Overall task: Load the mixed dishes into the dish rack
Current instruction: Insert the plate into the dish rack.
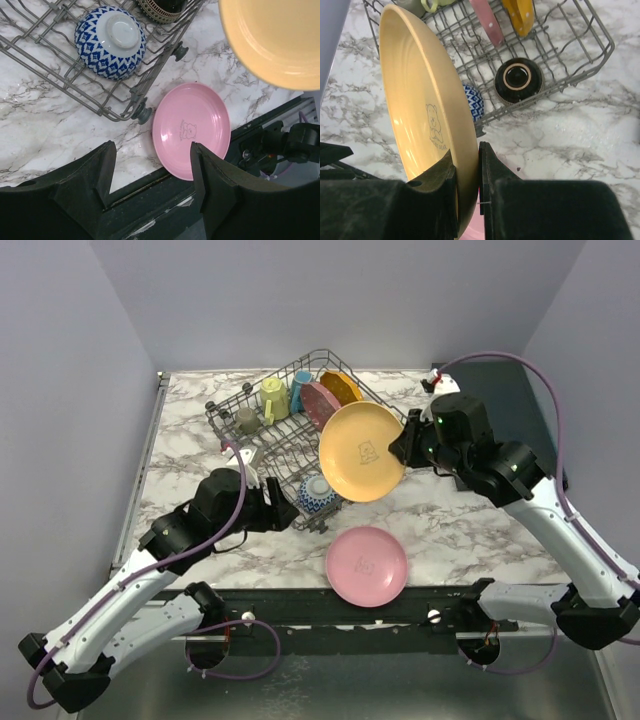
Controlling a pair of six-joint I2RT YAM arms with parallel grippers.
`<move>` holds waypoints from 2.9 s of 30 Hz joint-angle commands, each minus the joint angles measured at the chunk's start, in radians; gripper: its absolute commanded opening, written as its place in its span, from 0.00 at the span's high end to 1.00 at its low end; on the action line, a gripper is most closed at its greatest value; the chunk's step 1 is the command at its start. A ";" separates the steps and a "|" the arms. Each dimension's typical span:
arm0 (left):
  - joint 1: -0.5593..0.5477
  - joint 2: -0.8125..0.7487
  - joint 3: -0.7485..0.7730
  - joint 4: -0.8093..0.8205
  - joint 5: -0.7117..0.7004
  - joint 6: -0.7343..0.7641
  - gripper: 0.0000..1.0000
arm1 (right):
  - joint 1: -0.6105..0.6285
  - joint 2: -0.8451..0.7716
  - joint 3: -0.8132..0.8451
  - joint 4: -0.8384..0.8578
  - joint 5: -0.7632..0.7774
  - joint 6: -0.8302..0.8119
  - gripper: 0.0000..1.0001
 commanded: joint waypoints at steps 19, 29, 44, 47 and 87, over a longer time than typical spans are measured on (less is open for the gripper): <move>0.007 -0.104 -0.087 0.051 -0.067 0.008 0.32 | 0.255 0.403 0.371 0.177 0.488 -0.319 1.00; 0.008 -0.139 -0.095 0.052 -0.091 0.004 0.28 | 0.255 0.519 0.373 0.299 0.521 -0.401 1.00; 0.050 -0.149 -0.096 0.062 -0.075 0.018 0.27 | 0.255 0.729 0.429 0.469 0.604 -0.541 1.00; 0.079 -0.143 -0.098 0.069 -0.051 0.025 0.27 | 0.255 0.768 0.433 0.518 0.625 -0.579 1.00; 0.310 -0.077 -0.115 0.120 0.140 0.058 0.28 | 0.201 0.969 0.447 0.662 0.589 -0.652 1.00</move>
